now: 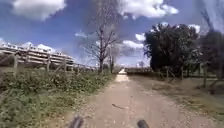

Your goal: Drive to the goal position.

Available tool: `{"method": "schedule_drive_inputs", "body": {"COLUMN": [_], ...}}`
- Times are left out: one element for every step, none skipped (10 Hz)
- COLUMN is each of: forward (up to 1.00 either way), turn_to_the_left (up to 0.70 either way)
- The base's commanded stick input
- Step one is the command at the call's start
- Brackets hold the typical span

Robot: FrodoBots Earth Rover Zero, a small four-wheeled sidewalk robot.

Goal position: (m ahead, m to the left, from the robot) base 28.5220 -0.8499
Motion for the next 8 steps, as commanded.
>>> {"method": "schedule_drive_inputs", "body": {"forward": [1.0,1.0,1.0,1.0,1.0,1.0,1.0,1.0], "turn_to_the_left": [-0.24,-0.16,0.0,0.0,0.0,0.0,0.0,0.0]}}
